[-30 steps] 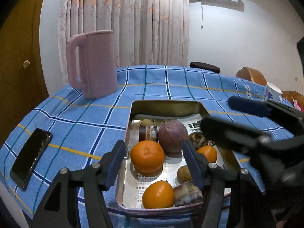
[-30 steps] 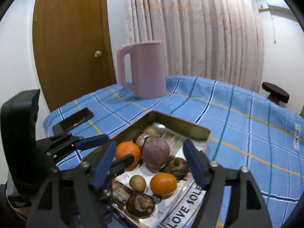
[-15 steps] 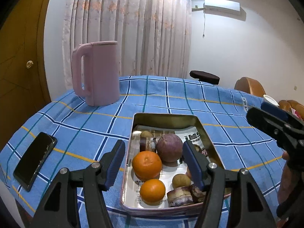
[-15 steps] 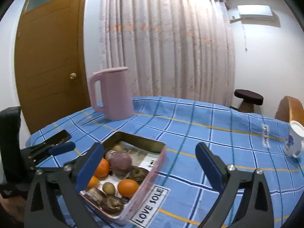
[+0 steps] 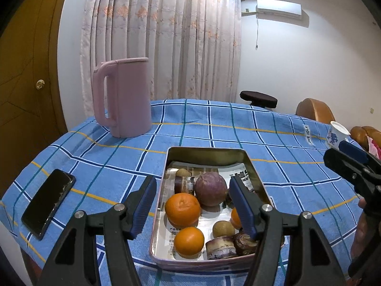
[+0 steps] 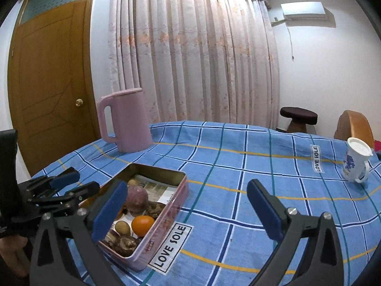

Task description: Organize fruits

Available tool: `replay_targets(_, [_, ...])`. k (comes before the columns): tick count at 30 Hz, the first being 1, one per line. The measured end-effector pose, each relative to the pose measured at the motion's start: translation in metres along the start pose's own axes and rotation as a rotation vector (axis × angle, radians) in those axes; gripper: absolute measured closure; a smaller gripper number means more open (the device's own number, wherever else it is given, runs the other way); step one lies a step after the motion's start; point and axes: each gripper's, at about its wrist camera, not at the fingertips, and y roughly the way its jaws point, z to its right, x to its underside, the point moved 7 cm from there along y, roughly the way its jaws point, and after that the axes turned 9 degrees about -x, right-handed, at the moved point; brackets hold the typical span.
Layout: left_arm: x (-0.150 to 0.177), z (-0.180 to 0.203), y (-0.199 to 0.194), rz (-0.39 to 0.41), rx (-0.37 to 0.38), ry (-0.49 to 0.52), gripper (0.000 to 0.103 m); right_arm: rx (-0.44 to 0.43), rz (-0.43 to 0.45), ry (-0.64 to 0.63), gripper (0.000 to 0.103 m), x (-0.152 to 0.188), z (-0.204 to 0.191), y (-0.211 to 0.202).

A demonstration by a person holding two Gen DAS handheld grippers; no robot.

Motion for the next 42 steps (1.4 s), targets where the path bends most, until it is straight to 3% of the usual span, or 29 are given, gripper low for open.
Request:
replay_targets(20, [0.001, 0.007, -0.005, -0.006, -0.007, 0.011, 0.037, -0.002, 0.009, 0.014, 0.0, 0.007, 0.003, -0.012])
replay_targets(24, [-0.001, 0.009, -0.007, -0.001, -0.015, 0.01, 0.019, 0.001, 0.012, 0.018, 0.0, 0.008, 0.006, -0.015])
replay_targets(42, [-0.014, 0.022, -0.024, 0.026, 0.016, 0.023, 0.018, 0.01, 0.029, 0.028, 0.0, 0.007, 0.014, -0.03])
